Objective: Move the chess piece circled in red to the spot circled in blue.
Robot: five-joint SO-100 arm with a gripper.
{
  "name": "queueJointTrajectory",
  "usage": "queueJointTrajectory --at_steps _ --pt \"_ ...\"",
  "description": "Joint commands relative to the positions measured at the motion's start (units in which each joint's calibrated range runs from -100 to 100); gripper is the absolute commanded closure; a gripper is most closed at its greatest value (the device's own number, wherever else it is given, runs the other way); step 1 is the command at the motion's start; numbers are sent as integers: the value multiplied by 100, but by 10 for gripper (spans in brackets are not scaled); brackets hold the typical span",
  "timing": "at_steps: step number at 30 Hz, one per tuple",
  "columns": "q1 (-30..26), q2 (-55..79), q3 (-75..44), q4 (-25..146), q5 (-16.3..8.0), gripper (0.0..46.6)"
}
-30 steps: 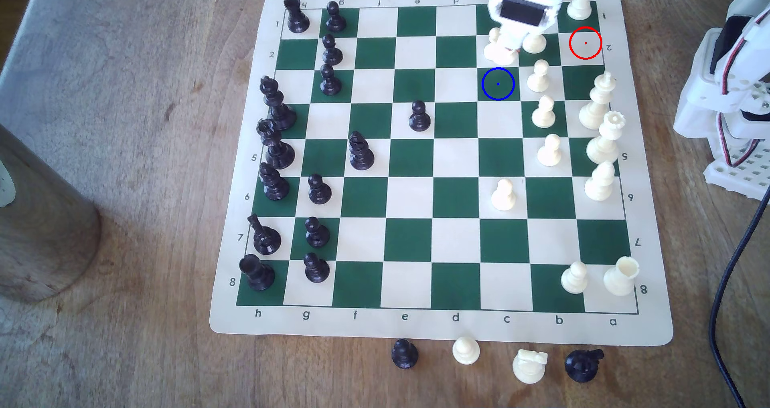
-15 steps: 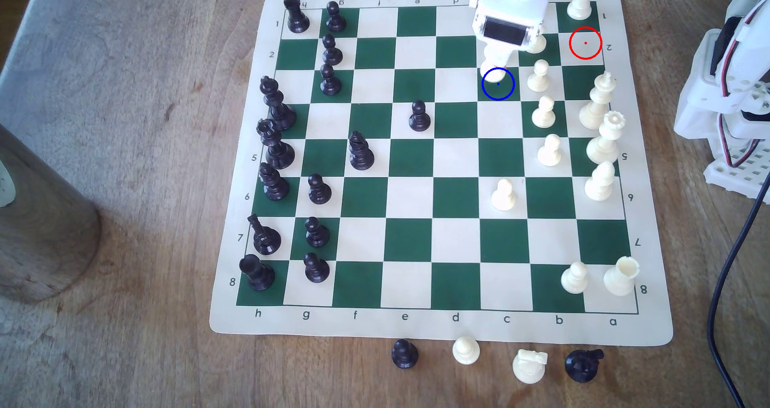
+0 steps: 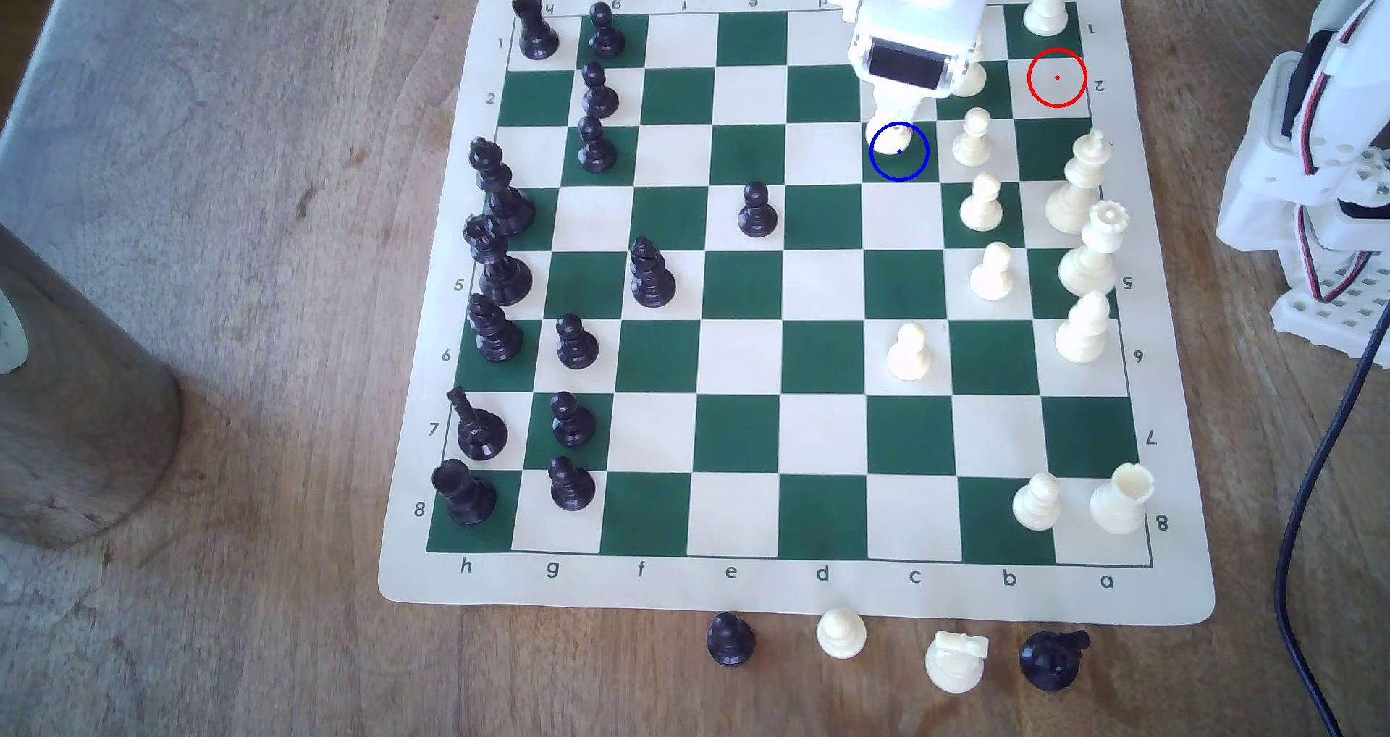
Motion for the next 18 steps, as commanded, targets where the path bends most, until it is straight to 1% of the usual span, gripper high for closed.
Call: queueJointTrajectory --at_steps 1,8,18 --pt "-81 -141 -122 83 29 464" --pt "-96 -82 -77 42 34 464" --pt "-42 80 -41 42 112 464"
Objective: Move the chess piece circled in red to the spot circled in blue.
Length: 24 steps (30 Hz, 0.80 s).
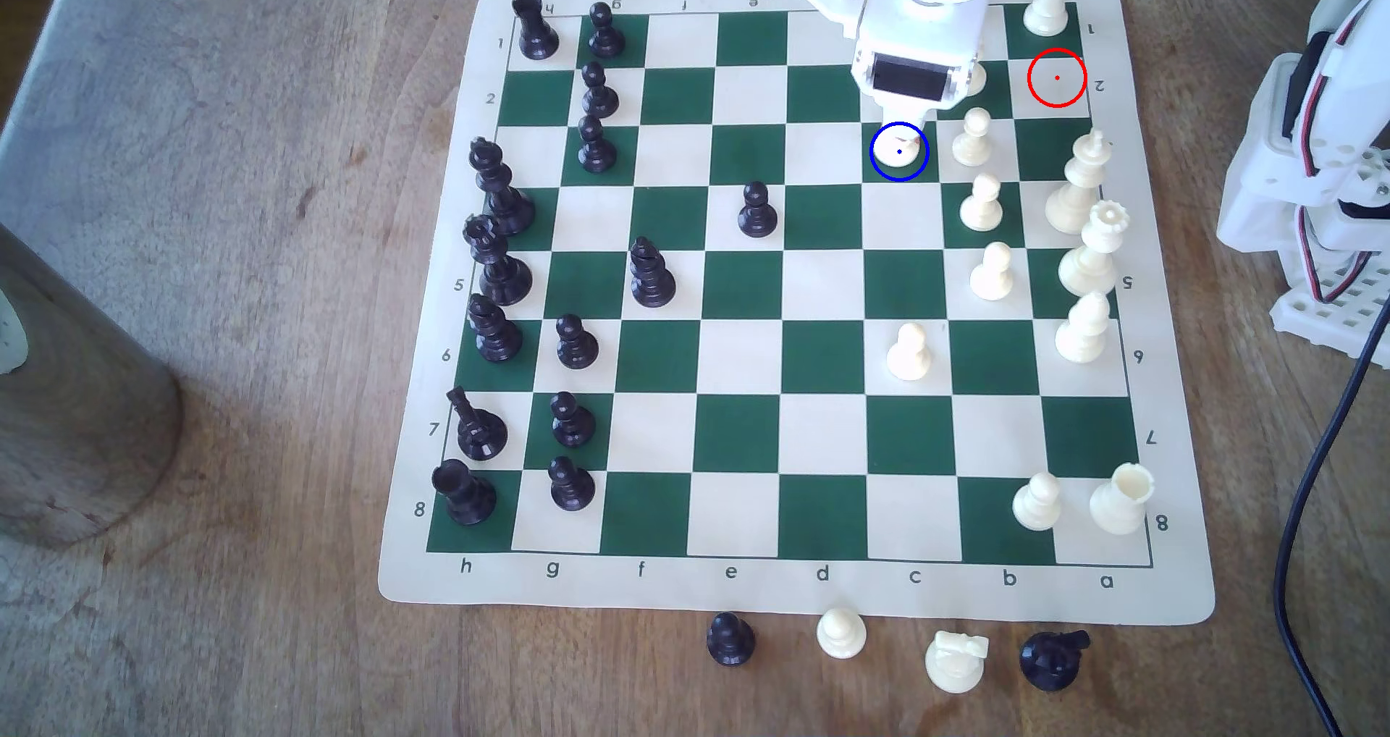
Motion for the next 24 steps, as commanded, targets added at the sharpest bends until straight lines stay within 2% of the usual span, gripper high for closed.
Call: queueJointTrajectory --at_steps 1,15,16,18,20,24 --pt "10 -54 -41 -14 24 464" --pt "-14 14 41 27 73 464" --pt "-14 31 59 35 73 435" --pt "10 31 68 43 73 325" --pt "65 31 68 43 73 238" --pt "112 22 23 43 83 168"
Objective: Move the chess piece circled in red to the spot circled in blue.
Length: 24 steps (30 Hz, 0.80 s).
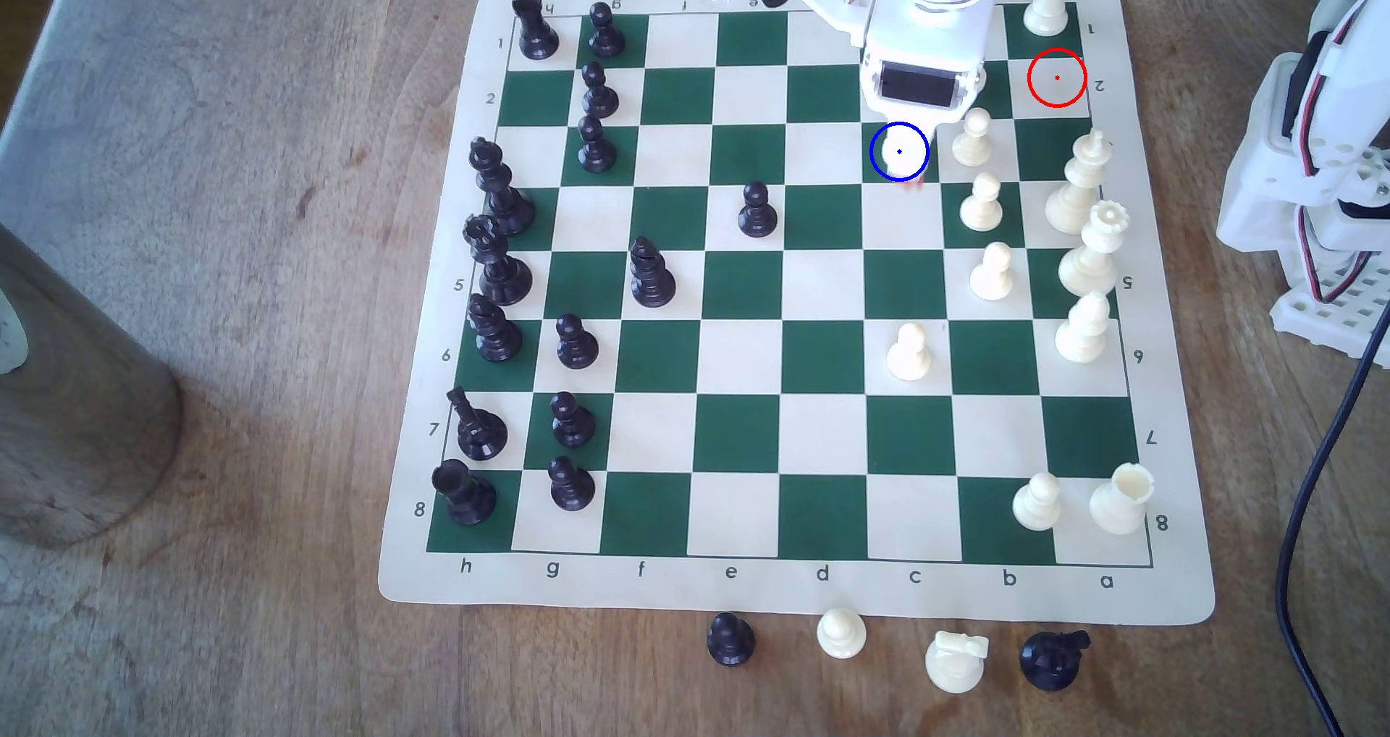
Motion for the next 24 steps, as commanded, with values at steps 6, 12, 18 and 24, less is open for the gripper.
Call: queueJointTrajectory --at_steps 6,12,18,24 --pt "113 -266 -167 289 73 154" --pt "136 -724 -167 494 73 154" --pt "3 -1734 -40 1075 68 150" --pt "-224 -3075 504 1829 68 260"
